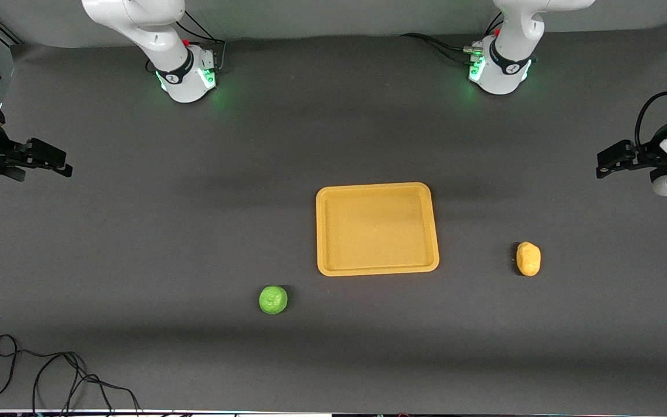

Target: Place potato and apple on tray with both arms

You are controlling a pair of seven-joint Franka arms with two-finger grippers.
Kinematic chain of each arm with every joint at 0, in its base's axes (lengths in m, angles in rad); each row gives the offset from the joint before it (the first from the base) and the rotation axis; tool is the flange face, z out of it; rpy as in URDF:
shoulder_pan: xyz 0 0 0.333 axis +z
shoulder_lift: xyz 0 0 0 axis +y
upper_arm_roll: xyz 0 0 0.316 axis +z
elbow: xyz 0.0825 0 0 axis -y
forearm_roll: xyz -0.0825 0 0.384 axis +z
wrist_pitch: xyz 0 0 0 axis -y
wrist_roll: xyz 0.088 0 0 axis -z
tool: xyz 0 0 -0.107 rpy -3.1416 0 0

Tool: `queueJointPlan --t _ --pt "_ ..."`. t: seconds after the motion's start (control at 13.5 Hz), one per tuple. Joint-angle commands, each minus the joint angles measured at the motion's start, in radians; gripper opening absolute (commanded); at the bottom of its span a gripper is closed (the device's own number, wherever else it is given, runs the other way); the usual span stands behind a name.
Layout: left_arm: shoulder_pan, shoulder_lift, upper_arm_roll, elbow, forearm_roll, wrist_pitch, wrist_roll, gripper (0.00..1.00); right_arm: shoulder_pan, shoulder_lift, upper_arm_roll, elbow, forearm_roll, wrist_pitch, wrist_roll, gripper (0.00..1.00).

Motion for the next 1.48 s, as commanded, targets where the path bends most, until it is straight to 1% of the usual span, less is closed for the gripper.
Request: queueJointPlan --t 0.0,0.22,1.04,1.11,1.26,1.41 --pt "0.006 -0.026 -0.002 -0.033 -0.004 0.009 0.021 1.00 0.004 0.010 -0.004 0.024 0.012 -0.014 -0.019 1.00" --pt "0.007 -0.029 -0.002 -0.039 -0.001 0.037 0.021 1.00 0.004 0.013 -0.004 0.029 0.016 -0.014 -0.014 1.00" --pt "0.012 -0.018 -0.002 -0.039 0.001 0.040 0.024 1.00 0.002 0.013 -0.006 0.041 0.020 -0.013 -0.008 1.00" --pt "0.012 -0.006 -0.002 -0.045 0.001 0.072 0.024 1.00 0.002 0.013 -0.006 0.041 0.020 -0.013 -0.008 1.00" --pt "0.010 0.058 -0.002 -0.073 -0.001 0.162 0.024 1.00 0.002 0.016 -0.006 0.044 0.020 -0.011 -0.006 1.00" --pt "0.015 0.109 -0.002 -0.108 0.001 0.221 0.026 0.99 0.004 0.019 -0.004 0.046 0.020 -0.008 -0.006 1.00"
